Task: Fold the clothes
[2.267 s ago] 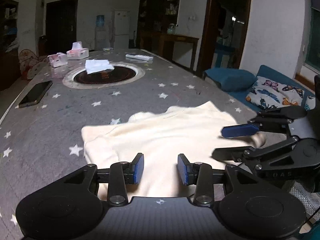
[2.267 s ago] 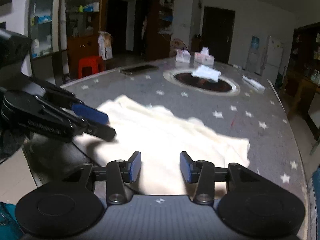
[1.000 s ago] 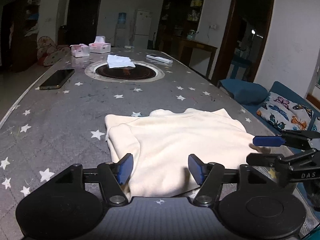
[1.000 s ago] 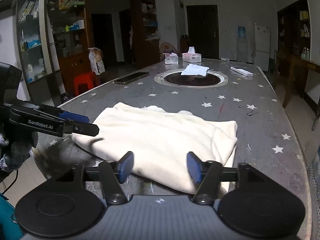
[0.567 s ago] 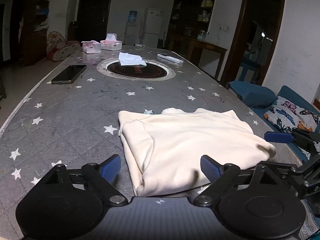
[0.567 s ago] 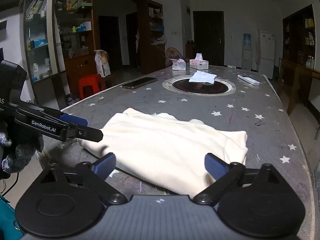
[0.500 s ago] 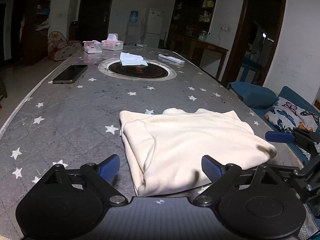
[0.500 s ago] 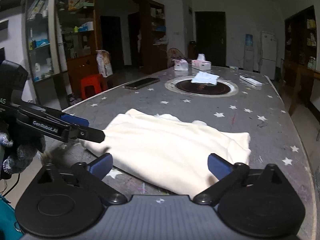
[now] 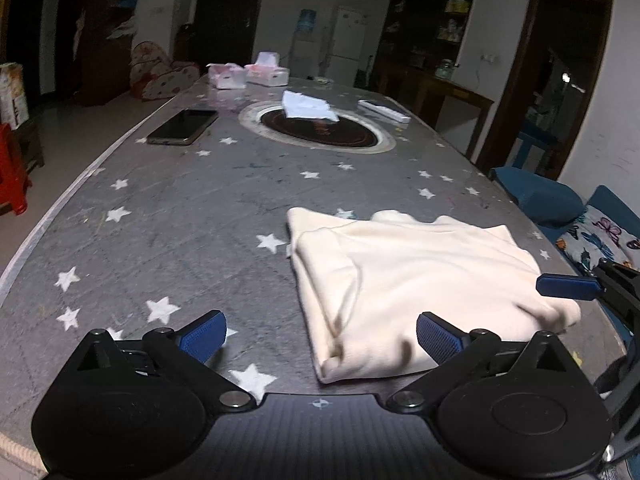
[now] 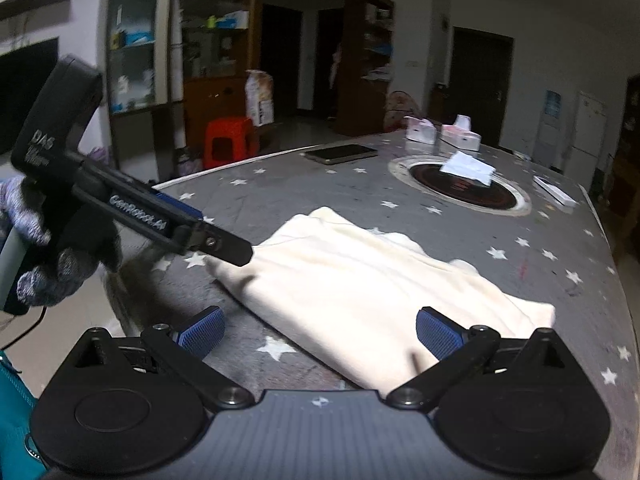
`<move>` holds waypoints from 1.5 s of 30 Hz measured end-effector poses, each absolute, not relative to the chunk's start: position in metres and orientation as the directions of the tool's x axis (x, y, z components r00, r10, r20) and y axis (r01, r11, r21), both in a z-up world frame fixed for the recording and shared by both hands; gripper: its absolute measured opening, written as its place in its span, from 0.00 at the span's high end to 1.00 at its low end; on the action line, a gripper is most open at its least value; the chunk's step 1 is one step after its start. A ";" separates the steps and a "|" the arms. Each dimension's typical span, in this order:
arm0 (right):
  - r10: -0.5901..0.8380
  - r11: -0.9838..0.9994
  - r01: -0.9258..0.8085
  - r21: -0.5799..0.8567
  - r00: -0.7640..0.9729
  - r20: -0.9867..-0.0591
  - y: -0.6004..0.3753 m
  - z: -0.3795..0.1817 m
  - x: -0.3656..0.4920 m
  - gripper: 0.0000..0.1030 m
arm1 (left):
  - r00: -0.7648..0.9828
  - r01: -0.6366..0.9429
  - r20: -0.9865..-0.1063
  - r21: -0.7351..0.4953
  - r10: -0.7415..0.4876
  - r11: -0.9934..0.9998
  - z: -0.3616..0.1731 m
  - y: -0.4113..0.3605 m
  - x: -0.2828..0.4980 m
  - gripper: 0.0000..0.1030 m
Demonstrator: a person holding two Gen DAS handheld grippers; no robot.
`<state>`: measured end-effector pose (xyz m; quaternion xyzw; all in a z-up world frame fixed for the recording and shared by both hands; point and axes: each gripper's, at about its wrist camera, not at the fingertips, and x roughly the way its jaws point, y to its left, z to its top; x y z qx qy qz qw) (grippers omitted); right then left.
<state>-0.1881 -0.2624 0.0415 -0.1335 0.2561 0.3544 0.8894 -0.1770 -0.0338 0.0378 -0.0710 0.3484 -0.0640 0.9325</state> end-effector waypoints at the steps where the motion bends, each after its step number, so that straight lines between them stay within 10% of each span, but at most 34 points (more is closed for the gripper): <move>1: 0.565 0.706 -0.706 -0.062 0.613 -0.552 -0.260 0.042 -0.189 0.00 | 0.747 0.063 -0.645 -0.171 -0.159 0.983 0.037 -0.033 -0.176 0.00; 16: 0.585 0.589 -0.794 -0.153 0.548 -0.598 -0.214 0.040 -0.191 0.21 | 0.766 -0.046 -0.636 -0.198 -0.093 0.979 0.042 -0.005 -0.174 0.00; 34: 0.565 0.474 -0.838 -0.269 0.524 -0.637 -0.170 0.027 -0.182 0.83 | 0.716 -0.103 -0.619 -0.551 -0.323 0.828 0.038 0.022 -0.145 0.06; 45: 0.640 0.548 -0.829 -0.111 0.501 -0.582 -0.201 0.058 -0.166 0.87 | 0.649 -0.226 -0.602 -0.737 -0.466 0.637 0.020 0.020 -0.110 0.06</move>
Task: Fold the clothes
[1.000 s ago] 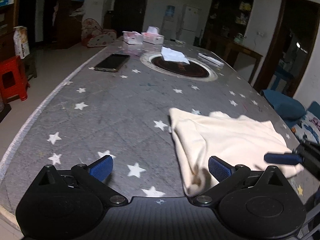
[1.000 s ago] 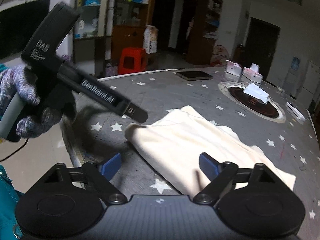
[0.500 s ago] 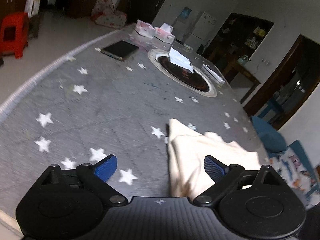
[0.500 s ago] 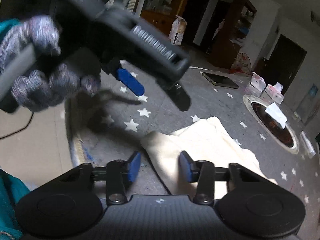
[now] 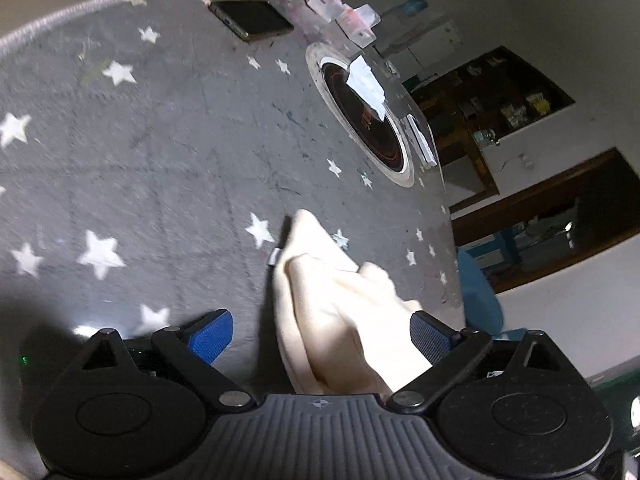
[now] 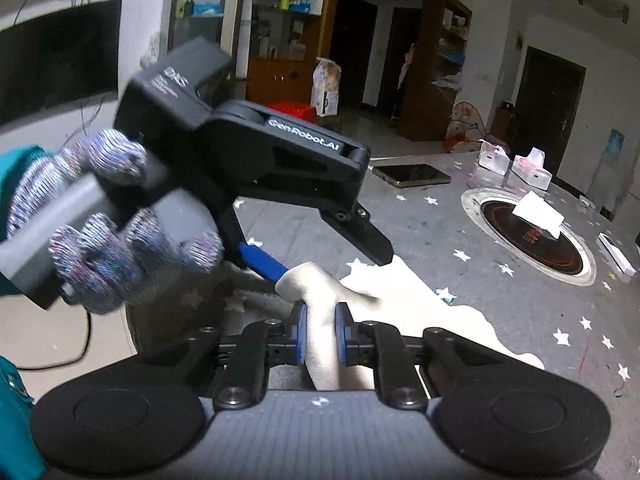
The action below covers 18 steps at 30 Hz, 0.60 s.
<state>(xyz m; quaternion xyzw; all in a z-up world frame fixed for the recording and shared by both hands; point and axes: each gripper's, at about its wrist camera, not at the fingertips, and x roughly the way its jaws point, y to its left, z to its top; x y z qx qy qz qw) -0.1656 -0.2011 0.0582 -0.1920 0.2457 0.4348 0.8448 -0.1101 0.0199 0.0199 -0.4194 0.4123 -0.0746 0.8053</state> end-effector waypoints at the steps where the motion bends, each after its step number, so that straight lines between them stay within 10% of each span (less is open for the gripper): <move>1: 0.644 0.549 -0.829 -0.105 0.500 -0.578 -0.203 0.060 -0.165 0.88 | 0.645 -0.231 -0.599 -0.745 -0.474 0.626 0.019 0.019 -0.107 0.07; 5: 0.661 0.550 -0.831 -0.085 0.495 -0.564 -0.210 0.063 -0.166 0.88 | 0.632 -0.246 -0.591 -0.767 -0.502 0.593 0.014 0.015 -0.100 0.10; 12: 0.680 0.550 -0.834 -0.043 0.478 -0.556 -0.215 0.057 -0.168 0.87 | 0.612 -0.263 -0.585 -0.785 -0.532 0.561 0.001 0.015 -0.094 0.75; 18: 0.668 0.612 -0.791 0.021 0.502 -0.549 -0.239 0.058 -0.162 0.80 | 0.596 -0.273 -0.581 -0.796 -0.555 0.540 -0.008 0.014 -0.090 0.80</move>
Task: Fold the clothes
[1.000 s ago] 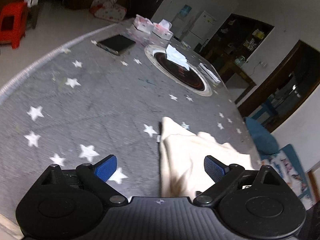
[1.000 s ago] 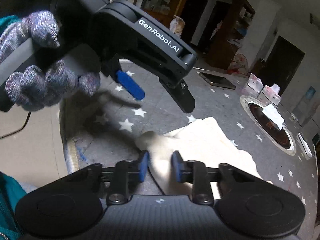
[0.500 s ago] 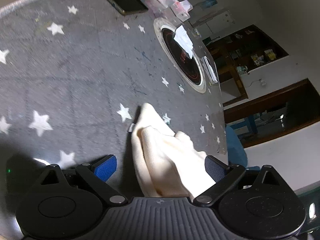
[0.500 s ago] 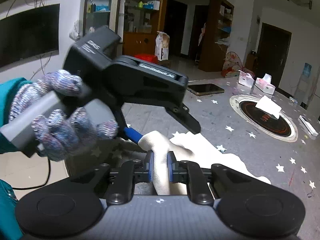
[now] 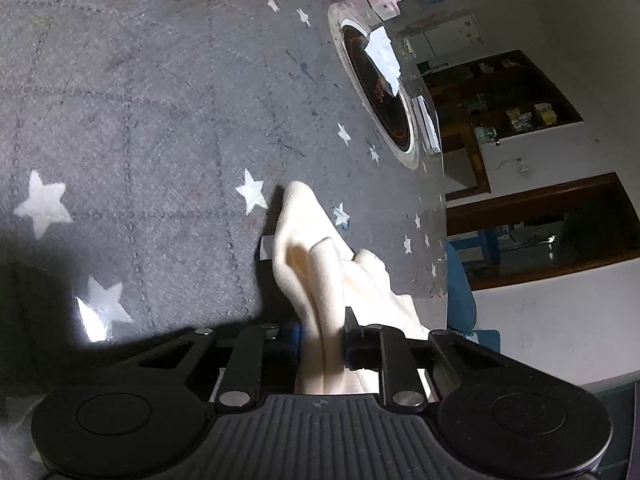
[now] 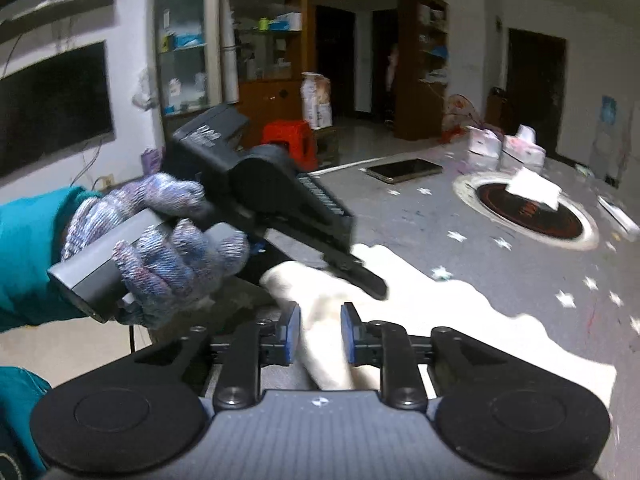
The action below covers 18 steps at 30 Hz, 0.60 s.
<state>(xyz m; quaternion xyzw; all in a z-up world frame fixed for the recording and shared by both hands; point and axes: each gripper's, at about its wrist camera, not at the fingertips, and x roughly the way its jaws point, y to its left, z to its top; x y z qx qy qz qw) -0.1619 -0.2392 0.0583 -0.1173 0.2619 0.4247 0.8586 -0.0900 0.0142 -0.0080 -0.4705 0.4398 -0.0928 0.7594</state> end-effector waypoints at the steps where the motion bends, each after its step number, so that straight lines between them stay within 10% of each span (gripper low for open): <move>1: 0.661 0.628 -0.778 0.029 0.513 -0.548 -0.245 0.059 -0.160 0.80 | 0.596 -0.265 -0.584 -0.791 -0.551 0.552 -0.007 0.013 -0.090 0.80; 18: 0.359 0.932 -0.301 0.201 0.697 -0.621 -0.384 0.010 -0.067 0.61 | 0.628 -0.098 -0.633 -0.641 -0.452 0.761 0.016 -0.009 -0.086 0.80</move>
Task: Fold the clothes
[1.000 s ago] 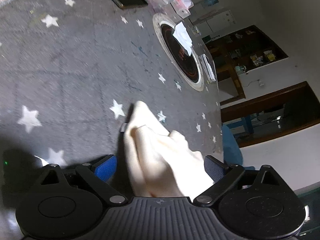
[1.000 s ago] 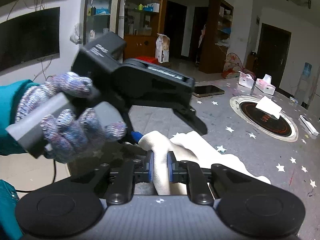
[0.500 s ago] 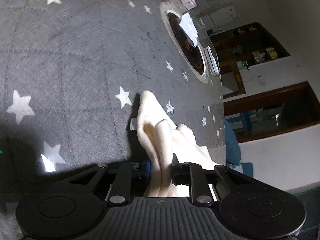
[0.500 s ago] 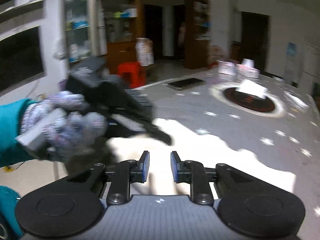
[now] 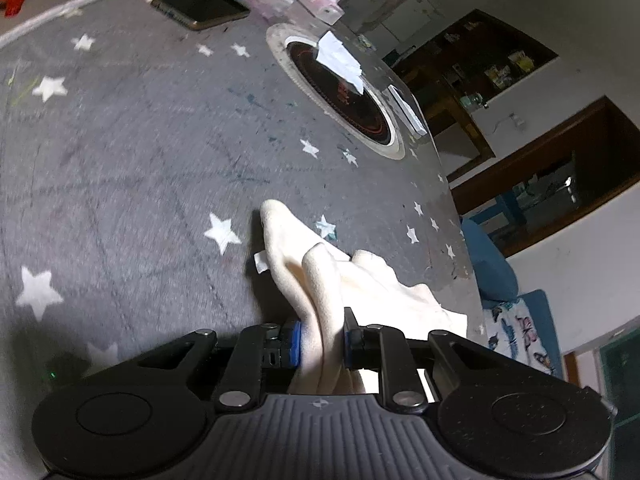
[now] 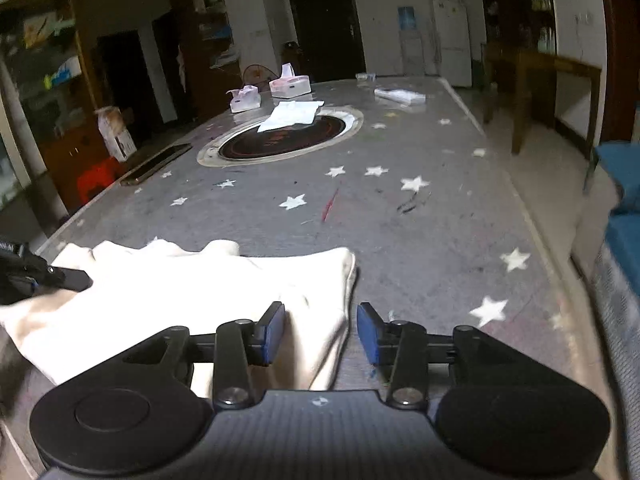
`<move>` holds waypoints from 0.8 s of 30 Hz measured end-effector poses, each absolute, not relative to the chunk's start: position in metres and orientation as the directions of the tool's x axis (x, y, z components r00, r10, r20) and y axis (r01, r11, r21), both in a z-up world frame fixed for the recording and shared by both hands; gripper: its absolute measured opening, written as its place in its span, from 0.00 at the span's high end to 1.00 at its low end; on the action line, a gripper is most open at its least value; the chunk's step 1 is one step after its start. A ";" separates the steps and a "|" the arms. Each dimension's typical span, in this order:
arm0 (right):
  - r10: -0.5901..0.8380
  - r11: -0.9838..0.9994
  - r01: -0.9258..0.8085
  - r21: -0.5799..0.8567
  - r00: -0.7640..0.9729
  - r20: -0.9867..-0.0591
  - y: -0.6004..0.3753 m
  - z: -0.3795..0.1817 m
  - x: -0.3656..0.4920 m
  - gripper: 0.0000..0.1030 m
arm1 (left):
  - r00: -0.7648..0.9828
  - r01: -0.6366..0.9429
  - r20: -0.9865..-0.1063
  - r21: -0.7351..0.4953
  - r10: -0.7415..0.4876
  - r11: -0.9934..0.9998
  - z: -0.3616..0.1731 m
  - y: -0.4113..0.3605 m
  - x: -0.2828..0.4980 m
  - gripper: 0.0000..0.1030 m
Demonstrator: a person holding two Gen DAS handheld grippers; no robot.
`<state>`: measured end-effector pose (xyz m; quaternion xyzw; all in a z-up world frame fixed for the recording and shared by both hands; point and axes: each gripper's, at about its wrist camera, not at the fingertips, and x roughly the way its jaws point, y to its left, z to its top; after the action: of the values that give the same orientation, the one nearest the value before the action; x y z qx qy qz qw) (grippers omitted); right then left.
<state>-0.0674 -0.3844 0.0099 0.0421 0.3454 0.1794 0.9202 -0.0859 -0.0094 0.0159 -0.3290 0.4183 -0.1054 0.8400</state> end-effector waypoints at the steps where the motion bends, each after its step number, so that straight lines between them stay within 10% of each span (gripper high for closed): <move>1: 0.367 0.930 -0.298 0.217 0.698 -0.615 -0.385 0.008 -0.066 0.62 | 0.630 -0.089 -0.635 -0.631 -0.447 0.771 0.017 -0.010 -0.085 0.80; 5: 0.392 0.920 -0.309 0.242 0.693 -0.605 -0.385 0.009 -0.069 0.87 | 0.640 -0.050 -0.637 -0.593 -0.430 0.804 0.023 -0.015 -0.082 0.80; 24: 0.245 0.968 -0.248 0.050 0.869 -0.429 -0.419 0.101 -0.049 1.00 | 0.666 0.228 -0.547 -0.499 -0.508 0.836 0.088 -0.099 -0.004 0.84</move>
<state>-0.0488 -0.4190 0.1010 -0.0033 0.2215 0.1273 0.9668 -0.0035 -0.0990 0.0883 -0.1982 0.3528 -0.2066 0.8908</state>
